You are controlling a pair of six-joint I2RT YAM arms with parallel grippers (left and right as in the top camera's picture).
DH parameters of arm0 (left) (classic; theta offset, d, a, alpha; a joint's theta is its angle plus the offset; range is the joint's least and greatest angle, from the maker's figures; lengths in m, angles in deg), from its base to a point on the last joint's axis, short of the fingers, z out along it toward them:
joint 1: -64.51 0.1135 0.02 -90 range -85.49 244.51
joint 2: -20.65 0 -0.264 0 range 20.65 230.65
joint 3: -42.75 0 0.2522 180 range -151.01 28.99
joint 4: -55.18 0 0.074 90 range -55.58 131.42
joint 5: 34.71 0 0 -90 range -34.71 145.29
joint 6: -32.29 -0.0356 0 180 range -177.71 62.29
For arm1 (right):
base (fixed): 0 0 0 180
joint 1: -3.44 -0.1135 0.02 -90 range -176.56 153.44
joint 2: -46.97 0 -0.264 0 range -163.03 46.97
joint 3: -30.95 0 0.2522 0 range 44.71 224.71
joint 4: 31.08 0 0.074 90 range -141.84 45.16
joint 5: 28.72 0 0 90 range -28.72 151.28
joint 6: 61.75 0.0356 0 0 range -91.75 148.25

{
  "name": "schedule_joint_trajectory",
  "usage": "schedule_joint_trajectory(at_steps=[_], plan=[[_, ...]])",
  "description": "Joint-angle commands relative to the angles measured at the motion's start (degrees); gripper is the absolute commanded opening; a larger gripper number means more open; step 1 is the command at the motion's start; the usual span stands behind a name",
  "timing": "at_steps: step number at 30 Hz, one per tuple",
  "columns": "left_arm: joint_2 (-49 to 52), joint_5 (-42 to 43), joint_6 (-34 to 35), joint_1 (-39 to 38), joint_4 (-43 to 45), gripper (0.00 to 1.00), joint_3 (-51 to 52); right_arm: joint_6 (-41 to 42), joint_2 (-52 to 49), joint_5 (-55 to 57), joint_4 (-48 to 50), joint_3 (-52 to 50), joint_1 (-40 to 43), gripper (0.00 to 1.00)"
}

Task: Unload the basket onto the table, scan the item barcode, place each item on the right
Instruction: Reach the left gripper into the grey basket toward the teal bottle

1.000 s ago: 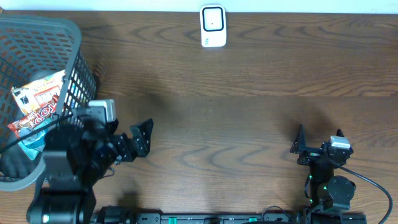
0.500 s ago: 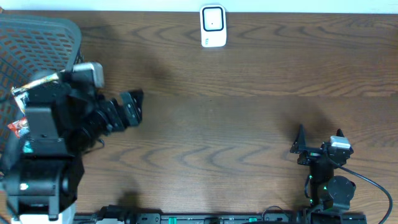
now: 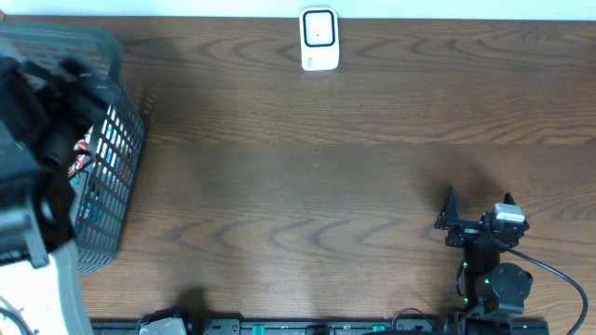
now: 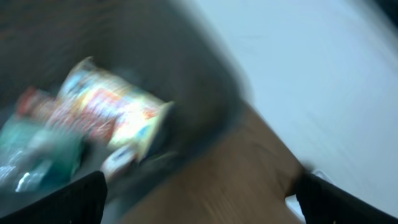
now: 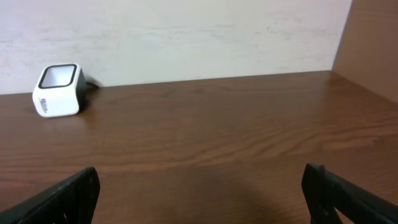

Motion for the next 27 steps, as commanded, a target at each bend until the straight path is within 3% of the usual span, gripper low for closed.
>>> schedule_joint_trajectory(at_steps=[1,6,14,19,27], plan=[[3.21,-3.21,21.0,8.04,-4.24,0.98,-0.57,-0.02,0.37,0.28,-0.26,-0.07,0.28,0.99],[5.9,-2.99,22.8,14.93,-9.9,0.98,-0.57,-0.02,0.37,0.28,-0.26,-0.07,0.28,0.99],[8.35,-3.89,20.98,16.24,-14.03,0.98,-0.09,-0.02,0.37,0.28,-0.26,-0.07,0.28,0.99],[11.23,-3.85,37.44,19.21,-22.05,0.98,-0.09,-0.02,0.37,0.28,-0.28,-0.07,0.28,0.99],[17.38,-3.87,39.58,21.88,-24.04,0.98,-0.09,-0.02,0.37,0.28,-0.26,-0.07,0.28,0.99]])
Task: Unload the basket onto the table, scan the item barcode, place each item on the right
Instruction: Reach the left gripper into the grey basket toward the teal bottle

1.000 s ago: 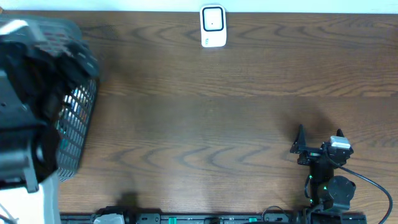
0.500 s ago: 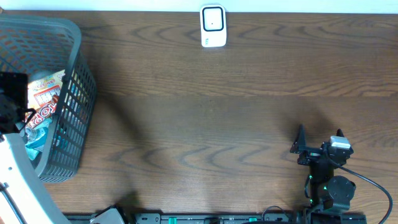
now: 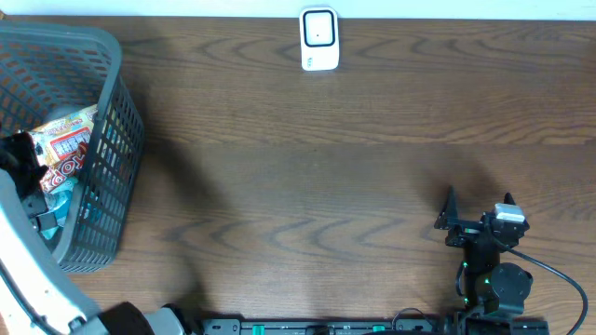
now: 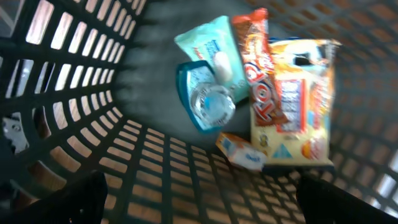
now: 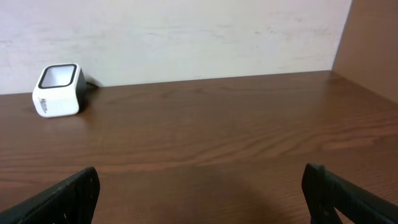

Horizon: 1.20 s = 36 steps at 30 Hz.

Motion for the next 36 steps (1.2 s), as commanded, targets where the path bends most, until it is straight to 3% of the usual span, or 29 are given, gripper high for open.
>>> schedule_joint_trajectory(at_steps=[1,7,12,16,24,36], plan=[[2.86,-0.96,2.91,1.4,-1.03,0.98,-0.09,-0.02,0.37,0.28,-0.26,-0.07,0.28,0.99],[7.48,-0.98,1.64,4.2,-1.42,0.98,-0.02,-0.02,0.37,0.28,-0.26,-0.07,0.28,0.99],[11.5,-0.96,-7.91,4.83,1.31,0.98,0.02,-0.02,0.37,0.28,-0.26,-0.07,0.28,0.99],[14.97,-0.94,-11.63,4.83,1.77,0.98,0.04,-0.02,0.37,0.28,-0.26,-0.07,0.28,0.99],[19.98,-0.2,-15.08,4.81,1.73,0.98,0.66,-0.02,0.37,0.28,-0.26,-0.07,0.28,0.99],[20.37,-0.13,-15.08,4.83,3.45,0.98,6.27,-0.02,0.37,0.28,-0.26,-0.07,0.28,0.99]])
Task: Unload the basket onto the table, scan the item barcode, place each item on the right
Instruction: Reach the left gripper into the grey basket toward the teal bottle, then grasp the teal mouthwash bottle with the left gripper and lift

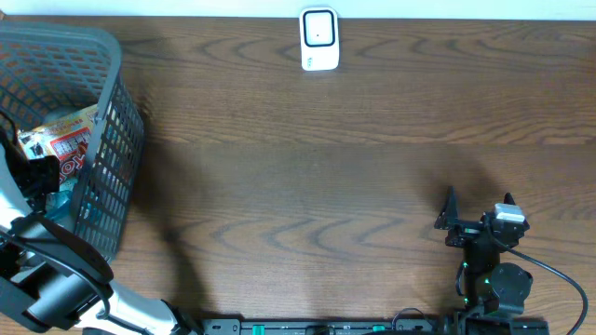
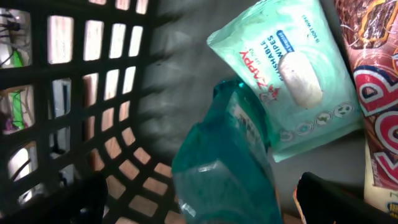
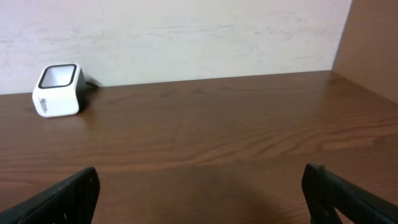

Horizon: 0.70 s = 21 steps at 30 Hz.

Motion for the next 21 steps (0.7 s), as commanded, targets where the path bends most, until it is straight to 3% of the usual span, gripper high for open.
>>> schedule_joint_trajectory(at_steps=[1,9,15,21], plan=[[0.31,-0.17,-0.72,0.15,1.38,0.98,2.49,-0.02,0.37,0.28,-0.26,-0.07,0.28,0.99],[0.31,-0.15,-0.7,0.13,5.64,0.98,6.58,-0.02,0.37,0.28,-0.26,-0.07,0.28,0.99],[0.35,-0.17,-0.7,0.13,8.26,0.52,8.48,-0.02,0.37,0.28,-0.26,-0.07,0.28,0.99],[0.39,-0.17,-0.7,0.13,8.68,0.27,9.01,-0.02,0.37,0.28,-0.26,-0.07,0.28,0.99]])
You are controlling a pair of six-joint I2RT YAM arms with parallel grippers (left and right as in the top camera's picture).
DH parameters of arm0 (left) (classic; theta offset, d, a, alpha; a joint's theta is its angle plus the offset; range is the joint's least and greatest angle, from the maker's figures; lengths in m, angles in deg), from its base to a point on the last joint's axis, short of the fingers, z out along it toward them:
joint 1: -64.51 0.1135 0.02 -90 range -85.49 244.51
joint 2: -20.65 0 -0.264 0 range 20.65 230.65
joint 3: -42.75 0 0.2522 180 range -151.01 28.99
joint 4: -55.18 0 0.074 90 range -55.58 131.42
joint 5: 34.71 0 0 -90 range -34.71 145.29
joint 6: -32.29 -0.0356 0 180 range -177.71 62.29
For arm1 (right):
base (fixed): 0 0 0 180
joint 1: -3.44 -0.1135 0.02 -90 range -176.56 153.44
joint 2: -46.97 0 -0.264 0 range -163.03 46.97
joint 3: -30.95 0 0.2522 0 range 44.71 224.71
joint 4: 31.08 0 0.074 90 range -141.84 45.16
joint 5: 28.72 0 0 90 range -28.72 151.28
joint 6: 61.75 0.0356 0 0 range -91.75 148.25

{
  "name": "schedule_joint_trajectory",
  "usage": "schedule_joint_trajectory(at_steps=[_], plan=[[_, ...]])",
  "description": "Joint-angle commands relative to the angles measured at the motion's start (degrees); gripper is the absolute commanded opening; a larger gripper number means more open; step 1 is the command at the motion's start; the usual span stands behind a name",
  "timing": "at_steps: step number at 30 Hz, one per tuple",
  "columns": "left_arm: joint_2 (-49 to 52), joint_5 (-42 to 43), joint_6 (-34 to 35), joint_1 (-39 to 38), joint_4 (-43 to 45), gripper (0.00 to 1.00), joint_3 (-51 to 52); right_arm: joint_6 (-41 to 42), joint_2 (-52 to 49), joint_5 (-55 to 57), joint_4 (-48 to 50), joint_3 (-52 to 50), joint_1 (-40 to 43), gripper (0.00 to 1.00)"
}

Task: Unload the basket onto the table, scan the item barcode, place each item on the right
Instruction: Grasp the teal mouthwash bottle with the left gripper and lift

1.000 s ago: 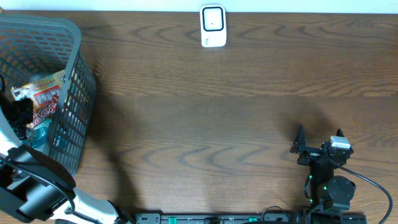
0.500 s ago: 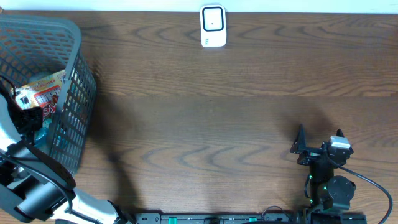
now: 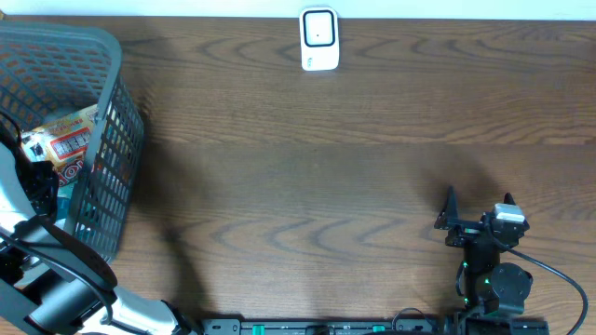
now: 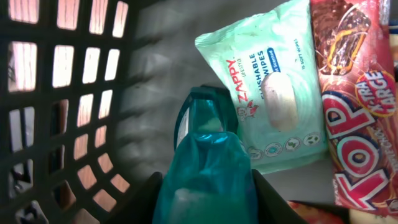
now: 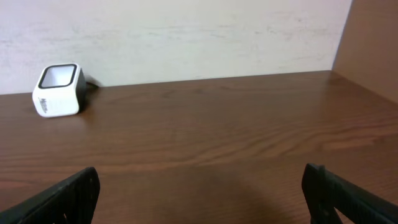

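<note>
Inside the grey mesh basket [image 3: 112, 121] my left gripper [image 4: 208, 202] is shut on a teal bottle [image 4: 208, 168], one dark finger against each of its sides. Beside the bottle lie a mint pack of wipes [image 4: 273, 87] and a red snack bag [image 4: 354, 130]. The overhead view shows a white and red snack packet [image 3: 65, 135] in the basket. The white barcode scanner [image 3: 318, 39] stands at the table's far edge, also seen as the white scanner [image 5: 59, 90] from the right wrist. My right gripper [image 3: 477, 216] rests open near the front right, holding nothing.
The basket's mesh wall [image 4: 56, 93] rises close on the left of the bottle. A pale wall [image 5: 186, 31] runs behind the scanner. Bare brown tabletop [image 3: 326, 186] lies between basket, scanner and right arm.
My left gripper's fingers, then wide apart around the teal bottle, have come in against its sides. The right arm has not moved.
My left arm was first over the basket, its view blurred. Then it looked down into the basket at the wipes, bottle and snacks, gripper open. Then it was low with the bottle between open fingers, and now it is shut on it.
</note>
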Motion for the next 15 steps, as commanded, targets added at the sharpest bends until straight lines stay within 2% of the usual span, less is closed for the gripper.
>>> schedule_joint_trajectory(at_steps=[1,4,15], plan=[[2.47,1.38,-0.52,0.2,-0.35,0.25,2.97,-0.02,0.37,0.28,-0.26,-0.07,0.28,0.99],[2.38,1.4,-0.52,0.2,-0.31,0.22,2.95,-0.02,0.37,0.28,-0.26,-0.07,0.28,0.99],[-3.74,1.46,-0.79,0.2,-2.71,0.23,0.83,-0.02,0.37,0.28,-0.26,-0.07,0.28,0.99]])
